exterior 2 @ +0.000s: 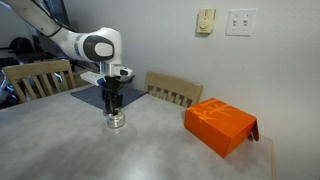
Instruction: Pick up the lid, close the container, open the container again and close it again before putting the lid back down
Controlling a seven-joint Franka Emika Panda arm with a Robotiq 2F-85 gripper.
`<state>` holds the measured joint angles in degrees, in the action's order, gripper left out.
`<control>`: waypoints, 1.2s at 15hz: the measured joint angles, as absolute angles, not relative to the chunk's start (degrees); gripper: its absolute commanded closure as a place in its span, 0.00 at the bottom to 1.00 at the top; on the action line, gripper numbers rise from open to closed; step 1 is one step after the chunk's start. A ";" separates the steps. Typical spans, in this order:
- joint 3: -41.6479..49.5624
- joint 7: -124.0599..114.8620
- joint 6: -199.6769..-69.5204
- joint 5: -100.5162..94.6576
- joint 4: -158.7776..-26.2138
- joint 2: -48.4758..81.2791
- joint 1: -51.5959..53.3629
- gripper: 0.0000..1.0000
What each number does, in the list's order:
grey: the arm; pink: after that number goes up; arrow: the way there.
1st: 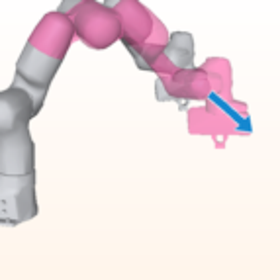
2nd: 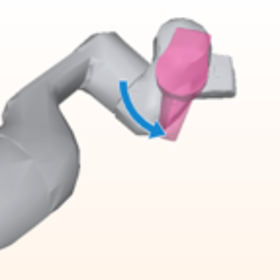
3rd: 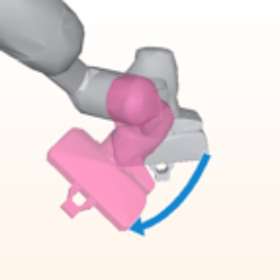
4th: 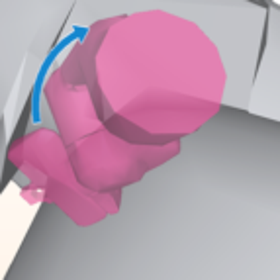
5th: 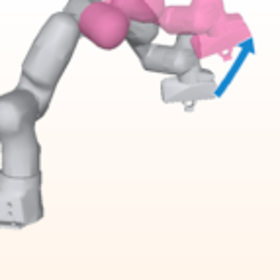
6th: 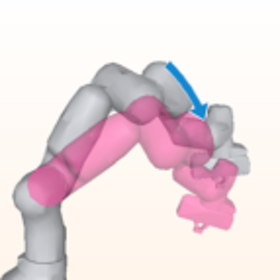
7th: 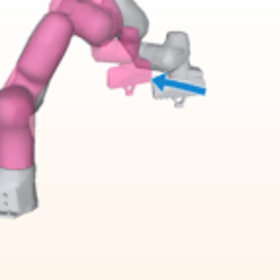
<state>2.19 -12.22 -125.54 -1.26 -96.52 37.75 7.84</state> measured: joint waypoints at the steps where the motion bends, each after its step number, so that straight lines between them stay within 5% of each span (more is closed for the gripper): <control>1: 2.24 -12.22 -125.55 -1.50 -96.53 37.74 7.83 0.56; 18: 2.45 -9.15 -126.48 -3.26 -95.40 37.74 6.84 0.56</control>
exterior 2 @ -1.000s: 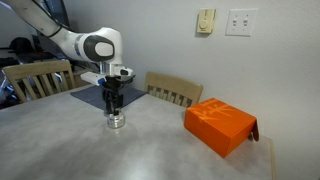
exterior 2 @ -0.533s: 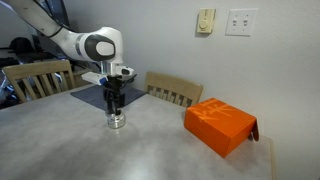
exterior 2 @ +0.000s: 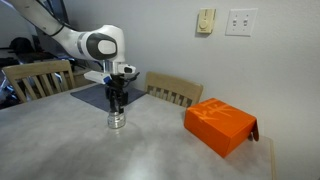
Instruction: Pick up the lid, close the container, open the container again and close it again before putting the lid back down
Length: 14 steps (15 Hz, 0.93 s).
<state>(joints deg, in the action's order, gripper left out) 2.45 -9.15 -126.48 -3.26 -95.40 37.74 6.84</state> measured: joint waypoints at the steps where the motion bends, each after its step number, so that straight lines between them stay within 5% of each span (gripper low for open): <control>1: 2.45 -8.73 -126.49 -3.26 -95.26 37.74 6.66 0.56; 14: -1.84 2.68 -125.69 1.29 -94.83 38.09 2.22 0.56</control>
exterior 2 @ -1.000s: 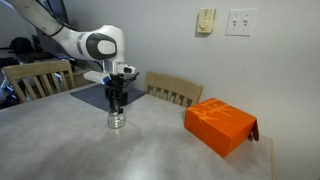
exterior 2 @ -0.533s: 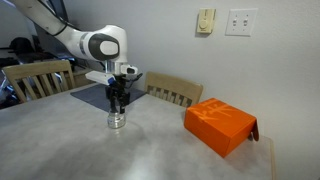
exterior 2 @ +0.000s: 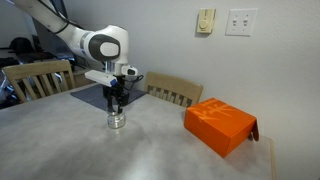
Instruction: Pick up the lid, close the container, open the container again and close it again before putting the lid back down
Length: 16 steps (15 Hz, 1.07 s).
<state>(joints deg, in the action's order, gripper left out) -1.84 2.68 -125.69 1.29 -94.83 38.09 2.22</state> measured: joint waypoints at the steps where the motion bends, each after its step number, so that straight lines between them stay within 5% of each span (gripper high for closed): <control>1: -1.84 2.68 -125.70 1.28 -94.83 38.09 2.22 0.56; 16: -1.31 1.64 -123.62 -0.37 -91.73 41.22 2.39 0.56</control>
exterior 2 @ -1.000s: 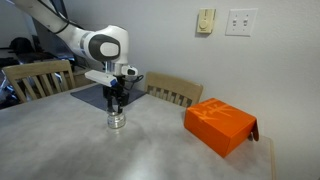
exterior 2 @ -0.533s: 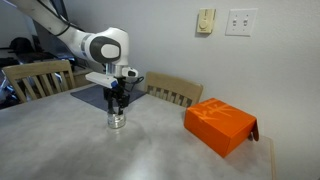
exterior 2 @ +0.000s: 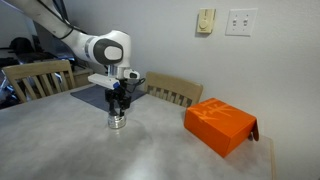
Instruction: Pick up the lid, close the container, open the container again and close it again before putting the lid back down
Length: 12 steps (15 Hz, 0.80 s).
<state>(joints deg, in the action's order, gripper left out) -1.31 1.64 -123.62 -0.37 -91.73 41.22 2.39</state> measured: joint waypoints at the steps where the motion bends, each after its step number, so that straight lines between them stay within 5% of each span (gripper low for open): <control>1: -1.24 1.34 -123.50 -0.73 -91.38 41.79 2.44 0.56; 6: 0.29 -3.25 -121.15 -4.66 -88.96 43.00 4.41 0.51; 7: 0.65 -4.17 -120.71 -5.36 -88.58 43.19 4.99 0.08; 12: 1.33 -6.86 -119.99 -7.54 -87.75 44.80 6.39 0.00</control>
